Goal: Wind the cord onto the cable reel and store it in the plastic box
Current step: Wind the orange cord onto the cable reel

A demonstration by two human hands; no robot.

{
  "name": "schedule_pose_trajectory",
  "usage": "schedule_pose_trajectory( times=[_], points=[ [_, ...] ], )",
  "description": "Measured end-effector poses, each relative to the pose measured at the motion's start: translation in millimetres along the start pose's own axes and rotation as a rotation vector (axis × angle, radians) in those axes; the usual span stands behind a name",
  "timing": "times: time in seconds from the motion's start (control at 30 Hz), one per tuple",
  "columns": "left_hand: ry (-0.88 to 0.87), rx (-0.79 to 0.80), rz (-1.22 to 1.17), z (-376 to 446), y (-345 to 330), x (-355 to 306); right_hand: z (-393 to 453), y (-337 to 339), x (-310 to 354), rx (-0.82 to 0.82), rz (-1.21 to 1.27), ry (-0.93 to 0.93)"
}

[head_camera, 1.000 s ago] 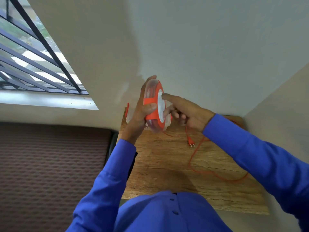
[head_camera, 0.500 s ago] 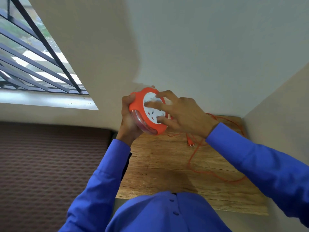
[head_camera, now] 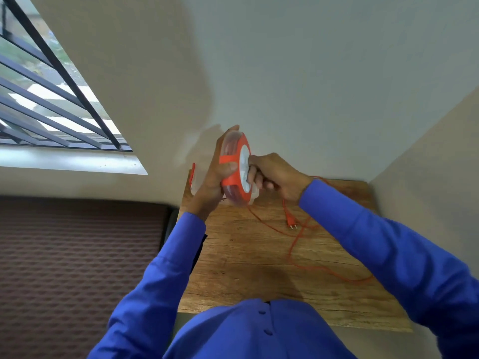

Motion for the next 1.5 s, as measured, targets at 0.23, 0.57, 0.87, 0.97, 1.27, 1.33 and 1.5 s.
schedule_pose_trajectory(
  times=[0.23, 0.57, 0.87, 0.97, 1.27, 1.33, 1.5],
  points=[
    [0.185, -0.229, -0.295, -7, 29, 30, -47, -20, 33, -0.065, -0.853, 0.806],
    [0.204, -0.221, -0.287, -8, 25, 27, -47, 8, 54, -0.102, -0.831, 0.846],
    [0.197, -0.193, -0.337, -11, 14, 30, -37, 8, 54, -0.115, -0.823, 0.653],
    [0.166, -0.220, -0.306, -16, 2, 20, -31, 22, 49, -0.332, -0.651, 0.574],
    [0.075, -0.219, -0.130, -20, -4, 1, -29, 20, 26, -0.428, -0.435, 0.467],
    [0.114, -0.296, -0.231, -23, 10, 10, -46, 10, 38, -0.352, -0.629, 0.686],
    [0.190, -0.253, -0.327, -26, 20, 29, -70, -22, 25, -0.090, -0.942, 0.927]
  ],
)
Point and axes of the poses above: each hand's wrist, its own z-axis towards the middle knuckle, its own y-axis out of the back of the hand, x = y × z, the point moved 10 cm from there along z, towards the middle knuckle, and after that the axes turned 1 degree about -x, right-handed, at the moved point
